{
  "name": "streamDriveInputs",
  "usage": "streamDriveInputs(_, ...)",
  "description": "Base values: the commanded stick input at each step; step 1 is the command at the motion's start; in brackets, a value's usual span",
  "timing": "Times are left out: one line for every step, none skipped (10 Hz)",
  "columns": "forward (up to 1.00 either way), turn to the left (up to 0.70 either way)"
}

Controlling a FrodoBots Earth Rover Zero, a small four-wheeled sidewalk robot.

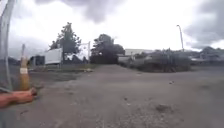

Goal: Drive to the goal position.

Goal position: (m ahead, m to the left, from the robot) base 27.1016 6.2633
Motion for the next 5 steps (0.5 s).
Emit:
streamDriveInputs(1.00,-0.03)
streamDriveInputs(1.00,0.00)
streamDriveInputs(1.00,0.00)
streamDriveInputs(1.00,0.00)
streamDriveInputs(1.00,0.00)
